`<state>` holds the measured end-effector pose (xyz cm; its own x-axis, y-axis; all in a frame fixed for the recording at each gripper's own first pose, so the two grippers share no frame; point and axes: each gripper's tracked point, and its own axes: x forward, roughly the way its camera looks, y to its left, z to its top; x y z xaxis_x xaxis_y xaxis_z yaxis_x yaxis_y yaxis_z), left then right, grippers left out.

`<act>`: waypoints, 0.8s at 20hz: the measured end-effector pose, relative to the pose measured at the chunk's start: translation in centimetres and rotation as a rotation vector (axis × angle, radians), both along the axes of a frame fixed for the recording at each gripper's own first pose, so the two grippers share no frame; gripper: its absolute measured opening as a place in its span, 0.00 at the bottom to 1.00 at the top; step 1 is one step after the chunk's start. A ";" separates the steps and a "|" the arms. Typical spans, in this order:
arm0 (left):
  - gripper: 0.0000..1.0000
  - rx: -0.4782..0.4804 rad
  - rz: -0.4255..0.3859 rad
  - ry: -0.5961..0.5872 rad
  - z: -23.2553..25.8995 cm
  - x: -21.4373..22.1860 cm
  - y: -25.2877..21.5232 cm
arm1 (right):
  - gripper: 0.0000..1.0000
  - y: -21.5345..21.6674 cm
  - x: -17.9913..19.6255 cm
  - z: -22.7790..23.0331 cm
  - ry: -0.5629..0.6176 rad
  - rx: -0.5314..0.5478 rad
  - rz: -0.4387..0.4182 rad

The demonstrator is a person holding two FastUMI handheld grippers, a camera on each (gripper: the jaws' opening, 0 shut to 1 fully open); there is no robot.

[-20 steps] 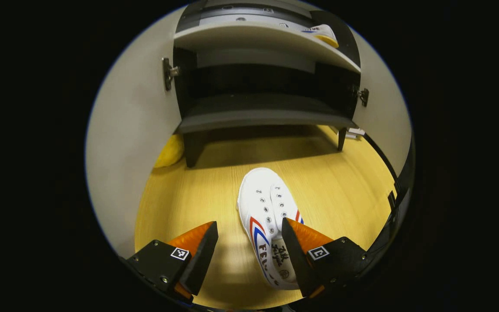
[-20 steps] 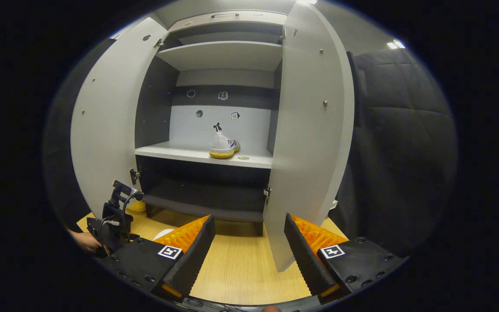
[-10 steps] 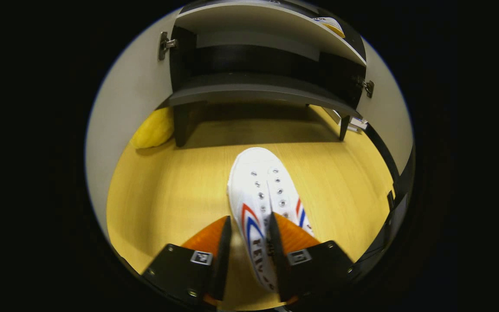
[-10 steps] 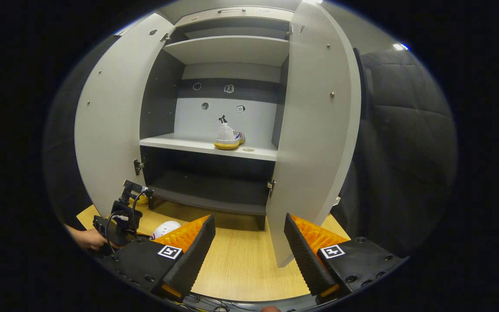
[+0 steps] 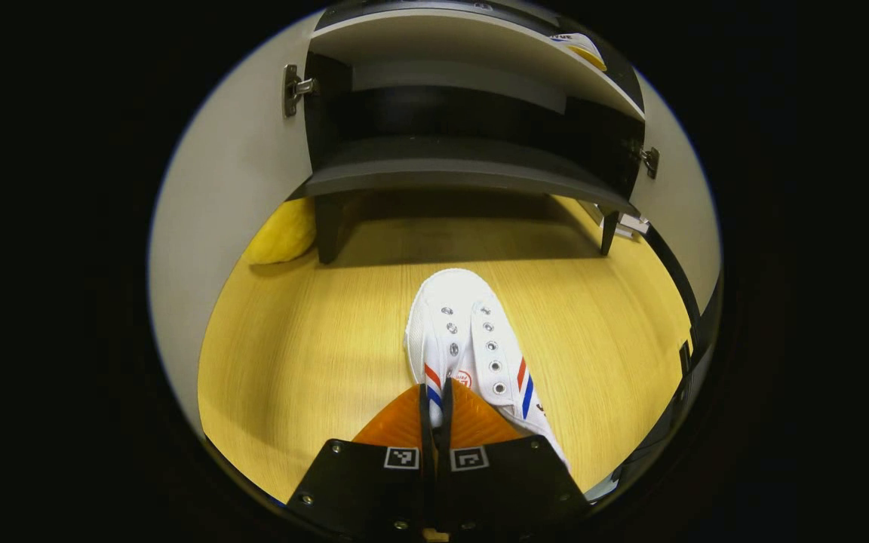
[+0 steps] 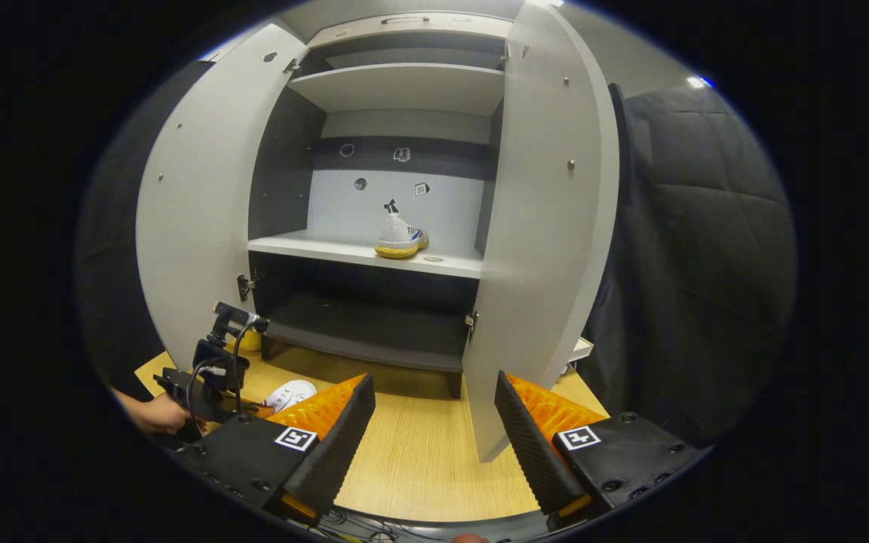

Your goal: Grab one shoe with the right hand and put it into the shoe cabinet, grab the other shoe with the left hand and put it into the shoe cabinet; then close the right door with the right hand and the left door with the left hand.

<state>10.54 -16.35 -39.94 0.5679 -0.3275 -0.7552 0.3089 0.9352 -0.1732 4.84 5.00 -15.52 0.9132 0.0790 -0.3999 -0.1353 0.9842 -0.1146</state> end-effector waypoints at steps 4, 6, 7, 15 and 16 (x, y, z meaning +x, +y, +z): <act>0.00 -0.014 -0.009 -0.037 1.1 0.4 0.3 | 1.00 0.4 0.1 0.0 0.001 0.017 0.013; 0.00 -0.028 -0.005 -0.065 2.7 0.9 0.4 | 1.00 0.8 0.0 0.3 -0.009 0.021 0.026; 0.00 -0.036 -0.004 -0.082 3.8 0.9 0.3 | 1.00 0.9 -0.1 0.3 -0.013 0.021 0.032; 0.00 -0.118 0.014 -0.248 8.4 0.9 2.0 | 1.00 1.4 -0.2 0.7 -0.026 0.031 0.052; 0.00 -0.131 0.014 -0.271 8.3 0.9 1.9 | 1.00 1.4 -0.2 0.8 -0.027 0.031 0.052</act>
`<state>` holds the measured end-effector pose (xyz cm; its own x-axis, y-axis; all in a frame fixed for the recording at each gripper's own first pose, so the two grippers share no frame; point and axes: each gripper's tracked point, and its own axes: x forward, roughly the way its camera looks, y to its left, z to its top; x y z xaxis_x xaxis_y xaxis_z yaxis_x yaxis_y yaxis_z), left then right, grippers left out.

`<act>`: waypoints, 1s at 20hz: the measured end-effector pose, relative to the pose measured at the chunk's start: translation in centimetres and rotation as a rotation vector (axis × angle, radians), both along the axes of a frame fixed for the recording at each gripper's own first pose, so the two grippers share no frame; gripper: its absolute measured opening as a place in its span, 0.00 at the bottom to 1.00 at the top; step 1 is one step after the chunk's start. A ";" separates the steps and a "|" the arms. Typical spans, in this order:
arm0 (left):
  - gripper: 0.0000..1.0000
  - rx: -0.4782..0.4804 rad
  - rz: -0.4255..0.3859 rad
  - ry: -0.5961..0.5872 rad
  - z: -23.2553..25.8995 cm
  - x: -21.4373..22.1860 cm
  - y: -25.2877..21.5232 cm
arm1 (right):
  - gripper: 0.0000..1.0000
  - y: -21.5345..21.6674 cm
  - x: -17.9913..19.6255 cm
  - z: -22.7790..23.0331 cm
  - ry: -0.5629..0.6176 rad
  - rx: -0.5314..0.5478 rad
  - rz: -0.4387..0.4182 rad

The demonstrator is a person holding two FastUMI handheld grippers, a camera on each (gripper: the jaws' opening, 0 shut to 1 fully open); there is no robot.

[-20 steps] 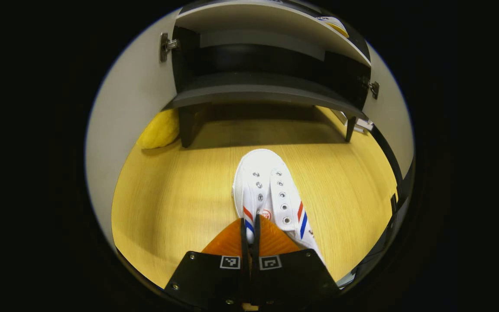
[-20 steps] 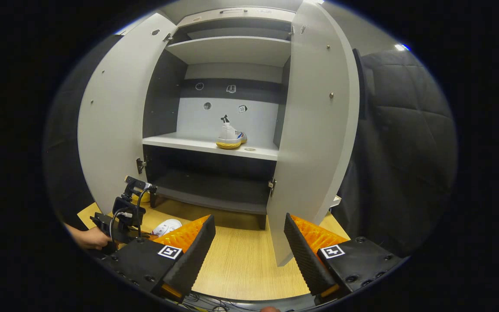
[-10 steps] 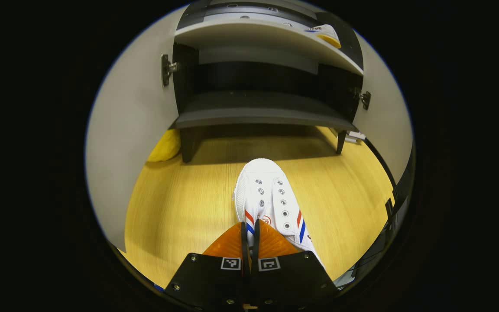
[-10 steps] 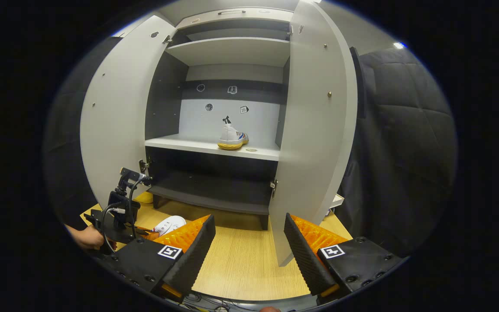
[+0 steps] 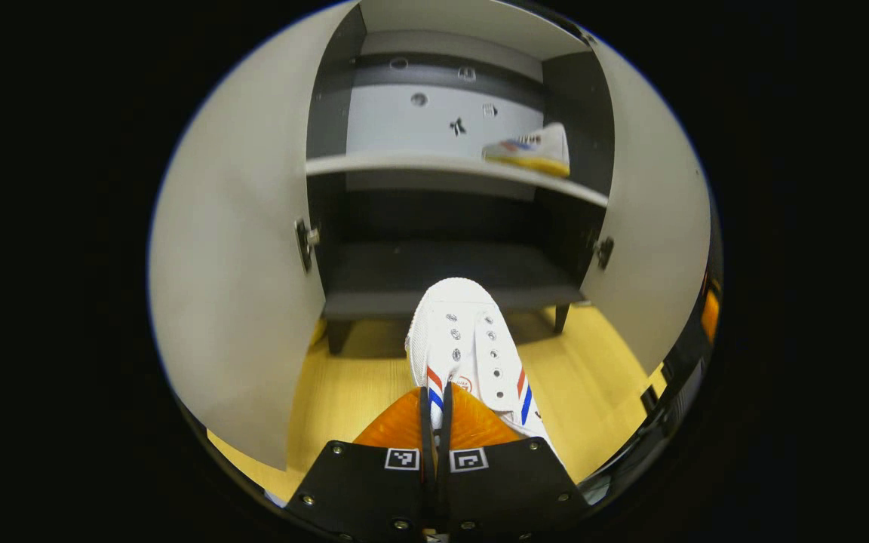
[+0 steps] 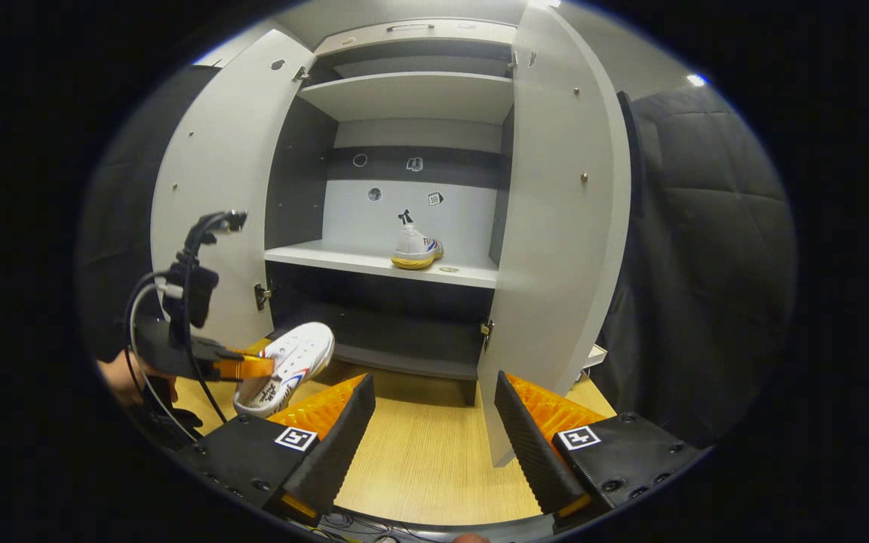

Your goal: Grab one shoe with the right hand and put it into the shoe cabinet, grab the other shoe with the left hand and put it into the shoe cabinet; then close the right door with the right hand and the left door with the left hand.

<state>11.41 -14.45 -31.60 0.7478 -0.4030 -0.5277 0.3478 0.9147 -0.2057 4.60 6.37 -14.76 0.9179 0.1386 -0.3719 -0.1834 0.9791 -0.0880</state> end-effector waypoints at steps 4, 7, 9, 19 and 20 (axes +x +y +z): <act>0.00 -0.046 0.003 -0.101 0.9 0.0 0.4 | 1.00 -0.2 -0.1 0.0 -0.005 0.001 -0.003; 0.00 -0.085 0.009 -0.158 0.3 0.0 0.1 | 1.00 -0.3 -0.3 -0.3 -0.004 0.004 -0.004; 0.00 -0.084 0.011 -0.201 0.3 0.1 0.2 | 1.00 -0.5 -0.5 -0.6 0.001 0.008 -0.007; 0.00 -0.096 0.069 -0.285 1.3 -0.2 0.6 | 0.97 -3.1 -0.5 -2.7 0.039 0.002 -0.046; 0.00 -0.098 0.077 -0.283 1.3 -0.2 0.7 | 1.00 -3.3 -0.5 -2.9 0.043 0.002 -0.049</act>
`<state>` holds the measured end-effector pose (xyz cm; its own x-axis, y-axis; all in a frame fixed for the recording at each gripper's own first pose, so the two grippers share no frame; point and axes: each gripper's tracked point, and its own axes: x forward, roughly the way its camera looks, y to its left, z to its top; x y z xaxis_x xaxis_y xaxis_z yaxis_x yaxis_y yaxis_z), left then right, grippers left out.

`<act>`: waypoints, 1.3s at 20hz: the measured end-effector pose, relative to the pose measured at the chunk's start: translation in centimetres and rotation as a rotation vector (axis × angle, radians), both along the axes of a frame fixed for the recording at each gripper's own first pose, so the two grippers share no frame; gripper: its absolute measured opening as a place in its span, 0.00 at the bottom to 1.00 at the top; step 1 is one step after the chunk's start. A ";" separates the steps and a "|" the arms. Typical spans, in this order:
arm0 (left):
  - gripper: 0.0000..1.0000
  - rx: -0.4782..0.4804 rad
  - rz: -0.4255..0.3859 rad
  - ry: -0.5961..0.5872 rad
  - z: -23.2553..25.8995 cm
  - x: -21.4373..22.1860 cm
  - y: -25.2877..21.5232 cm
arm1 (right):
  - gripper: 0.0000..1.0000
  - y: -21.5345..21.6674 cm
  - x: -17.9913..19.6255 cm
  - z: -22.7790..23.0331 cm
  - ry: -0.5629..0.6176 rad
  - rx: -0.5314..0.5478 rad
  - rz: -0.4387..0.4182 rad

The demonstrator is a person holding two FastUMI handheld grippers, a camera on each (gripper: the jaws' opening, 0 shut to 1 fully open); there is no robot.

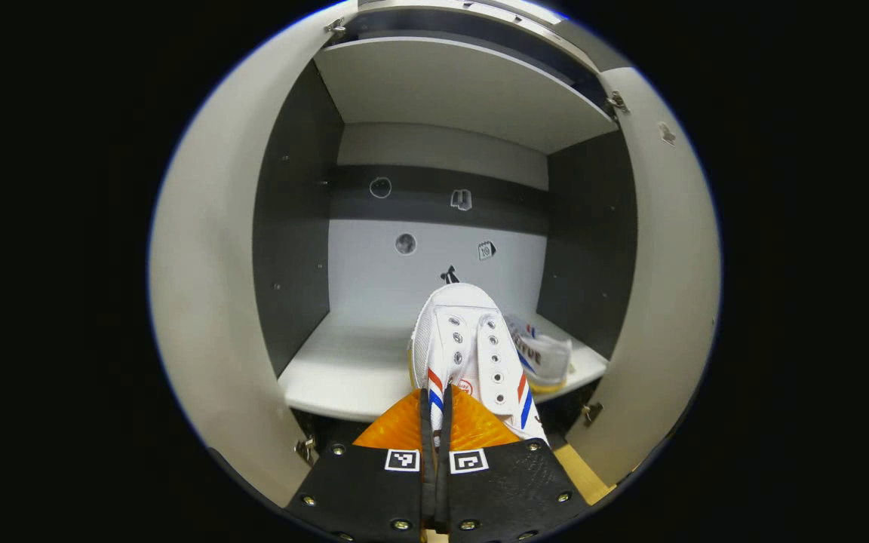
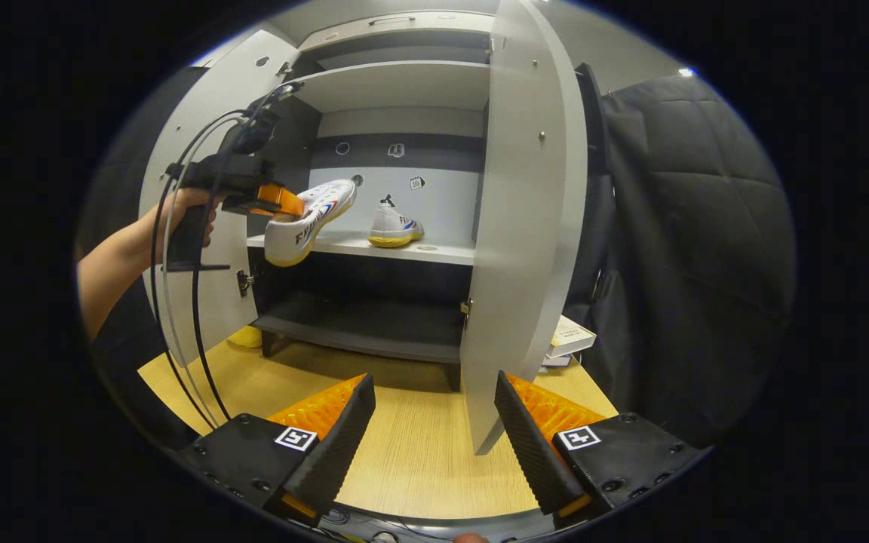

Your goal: Grab one shoe with the right hand and put it into the shoe cabinet, grab the other shoe with the left hand and put it into the shoe cabinet; then close the right door with the right hand and the left door with the left hand.

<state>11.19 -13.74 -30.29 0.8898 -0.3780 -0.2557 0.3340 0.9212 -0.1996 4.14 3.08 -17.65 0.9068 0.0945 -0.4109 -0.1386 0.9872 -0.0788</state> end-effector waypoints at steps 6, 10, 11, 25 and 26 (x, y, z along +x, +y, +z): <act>0.00 0.037 0.043 -0.008 0.2 -0.1 0.1 | 1.00 -0.5 0.4 -1.0 0.014 0.008 0.006; 0.00 0.057 0.052 0.026 0.3 0.0 0.3 | 1.00 -0.3 0.8 -2.0 0.031 0.019 0.024; 0.00 0.062 0.056 0.039 0.2 0.1 0.3 | 1.00 -0.3 0.8 -2.1 0.032 0.020 0.029; 0.80 0.118 0.176 -0.169 6.3 -5.3 3.2 | 0.98 -0.4 0.9 0.2 -0.033 0.049 0.067; 0.80 0.108 0.170 -0.186 6.7 -6.9 3.4 | 0.98 -0.6 0.8 0.9 -0.049 0.046 0.058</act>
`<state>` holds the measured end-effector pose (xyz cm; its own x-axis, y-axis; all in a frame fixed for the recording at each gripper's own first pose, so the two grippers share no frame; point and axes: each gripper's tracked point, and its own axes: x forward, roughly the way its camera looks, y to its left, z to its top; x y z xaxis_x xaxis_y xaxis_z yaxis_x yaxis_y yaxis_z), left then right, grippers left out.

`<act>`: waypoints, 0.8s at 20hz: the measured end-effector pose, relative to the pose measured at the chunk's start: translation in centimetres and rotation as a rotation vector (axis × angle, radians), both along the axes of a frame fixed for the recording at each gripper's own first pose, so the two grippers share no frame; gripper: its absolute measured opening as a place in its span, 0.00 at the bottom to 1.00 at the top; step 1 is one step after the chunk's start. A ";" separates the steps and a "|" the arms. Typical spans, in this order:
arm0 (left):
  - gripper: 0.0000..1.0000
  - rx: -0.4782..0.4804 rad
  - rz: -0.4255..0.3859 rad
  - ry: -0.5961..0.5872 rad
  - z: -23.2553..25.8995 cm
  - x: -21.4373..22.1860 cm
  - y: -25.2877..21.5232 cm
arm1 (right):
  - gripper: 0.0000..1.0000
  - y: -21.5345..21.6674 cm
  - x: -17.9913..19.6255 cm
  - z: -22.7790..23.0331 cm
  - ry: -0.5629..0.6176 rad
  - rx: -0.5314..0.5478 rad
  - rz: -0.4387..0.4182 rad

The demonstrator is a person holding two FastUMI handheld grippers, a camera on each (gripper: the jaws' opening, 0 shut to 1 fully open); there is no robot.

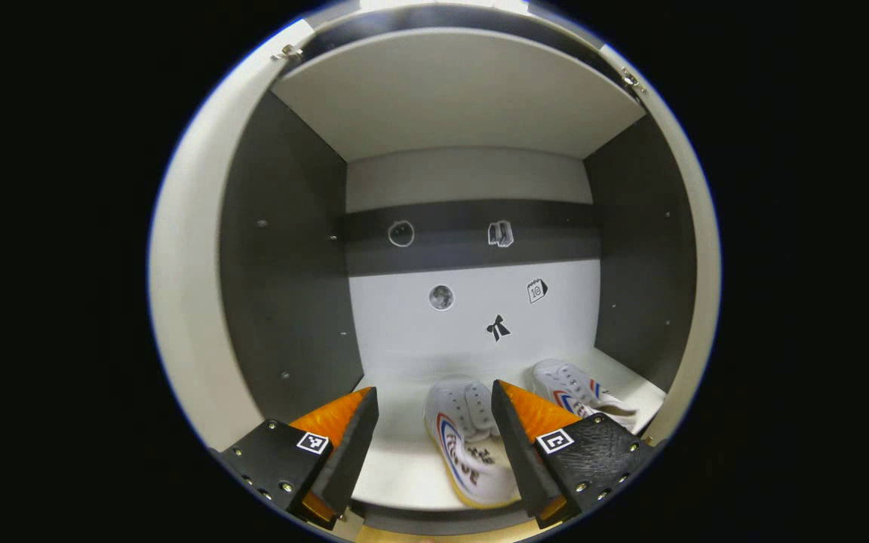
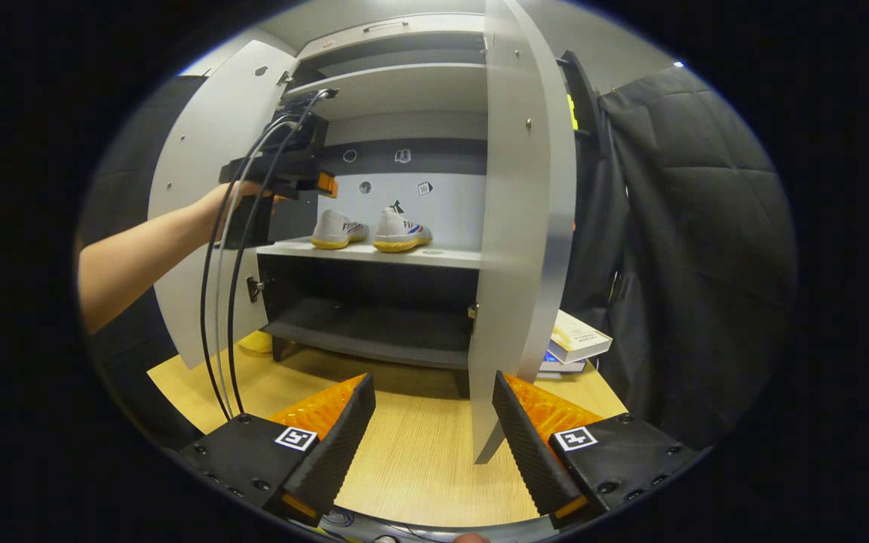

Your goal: Grab one shoe with the right hand and put it into the shoe cabinet, grab the other shoe with the left hand and put it into the shoe cabinet; then close the right door with the right hand and the left door with the left hand.

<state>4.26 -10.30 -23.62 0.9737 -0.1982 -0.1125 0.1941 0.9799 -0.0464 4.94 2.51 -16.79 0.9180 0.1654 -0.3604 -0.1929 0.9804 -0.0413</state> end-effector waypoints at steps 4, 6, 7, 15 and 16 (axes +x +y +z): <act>0.80 0.001 -0.024 -0.039 1.3 -6.9 2.3 | 0.98 -0.2 -1.1 2.5 -0.037 -0.004 -0.028; 0.80 0.006 -0.040 -0.050 1.8 -10.3 3.5 | 0.98 -0.5 -1.5 4.2 -0.068 -0.004 -0.043; 0.80 0.014 -0.041 -0.056 2.0 -11.7 4.3 | 0.98 -0.7 -1.7 5.0 -0.082 -0.002 -0.054; 0.80 0.018 -0.055 -0.057 1.8 -22.3 8.3 | 0.97 -3.3 -3.1 9.9 -0.155 0.005 -0.143; 0.80 0.013 -0.053 -0.054 1.5 -23.2 8.8 | 0.98 -3.9 -3.2 10.5 -0.163 0.005 -0.157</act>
<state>-18.89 -1.51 -22.07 0.9666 -0.2483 -0.0628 0.2475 0.9687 -0.0214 1.77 -1.35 -6.32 0.9787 0.0171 -0.2048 -0.0289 0.9981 -0.0547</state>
